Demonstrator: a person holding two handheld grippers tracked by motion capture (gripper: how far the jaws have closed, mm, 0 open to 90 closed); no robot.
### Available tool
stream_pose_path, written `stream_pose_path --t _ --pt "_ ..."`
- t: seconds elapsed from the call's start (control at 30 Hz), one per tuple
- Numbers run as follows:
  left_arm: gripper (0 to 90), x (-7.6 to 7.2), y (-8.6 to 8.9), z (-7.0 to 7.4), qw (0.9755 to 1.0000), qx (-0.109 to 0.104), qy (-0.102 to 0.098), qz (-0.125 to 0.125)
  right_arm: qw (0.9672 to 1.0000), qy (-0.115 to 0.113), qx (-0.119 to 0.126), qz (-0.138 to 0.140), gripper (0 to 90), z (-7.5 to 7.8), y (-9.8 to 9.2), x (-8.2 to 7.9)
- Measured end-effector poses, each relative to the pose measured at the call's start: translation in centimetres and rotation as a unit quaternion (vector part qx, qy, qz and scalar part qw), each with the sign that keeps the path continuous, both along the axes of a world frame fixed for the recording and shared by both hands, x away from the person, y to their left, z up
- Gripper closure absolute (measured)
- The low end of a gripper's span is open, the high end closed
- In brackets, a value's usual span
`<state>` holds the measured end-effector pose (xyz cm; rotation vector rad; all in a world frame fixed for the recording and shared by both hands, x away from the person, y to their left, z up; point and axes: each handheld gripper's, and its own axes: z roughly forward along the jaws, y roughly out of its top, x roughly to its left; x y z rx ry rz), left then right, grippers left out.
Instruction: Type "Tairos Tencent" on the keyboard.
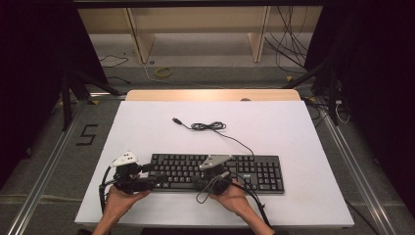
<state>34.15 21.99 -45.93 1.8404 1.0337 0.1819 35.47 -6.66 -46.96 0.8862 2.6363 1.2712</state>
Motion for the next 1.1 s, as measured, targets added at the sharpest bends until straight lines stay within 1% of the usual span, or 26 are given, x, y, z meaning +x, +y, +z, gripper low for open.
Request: stream_pose_path --t 0.43,0.53,0.7,0.77,0.83,0.87,1.03,1.1 --pt "29.8 -0.3 0.0 -0.1 1.0 -0.009 0.001 -0.001 0.9999 0.001 -0.015 0.001 90.0 -0.6 0.7 0.0" --pt "29.8 -0.3 -0.1 -0.1 1.0 -0.006 0.001 -0.003 0.9998 0.0 -0.018 0.003 90.0 -0.7 0.8 0.1" --pt "29.7 -0.3 0.0 -0.1 1.0 -0.008 0.001 -0.004 0.9997 0.004 -0.024 0.001 90.0 -0.9 0.9 0.1" --pt "29.8 -0.2 0.0 -0.1 1.0 -0.008 0.001 -0.004 0.9997 0.002 -0.023 0.002 90.0 -1.1 0.9 0.1" --pt "29.7 -0.2 0.0 -0.1 1.0 -0.008 0.001 -0.004 0.9994 0.002 -0.034 0.003 90.0 -1.2 1.0 0.1" --pt "29.7 -0.2 0.0 -0.1 1.0 -0.008 0.001 -0.004 0.9995 0.003 -0.03 -0.001 90.0 -1.3 1.0 0.1" --pt "29.7 -0.2 0.0 -0.1 1.0 -0.007 0.0 -0.004 0.9995 0.003 -0.032 -0.001 90.0 -1.3 1.0 0.1" --pt "29.8 -0.2 0.0 -0.1 1.0 -0.006 0.0 -0.003 0.9996 0.009 -0.028 -0.005 90.0 -1.2 1.0 0.1"
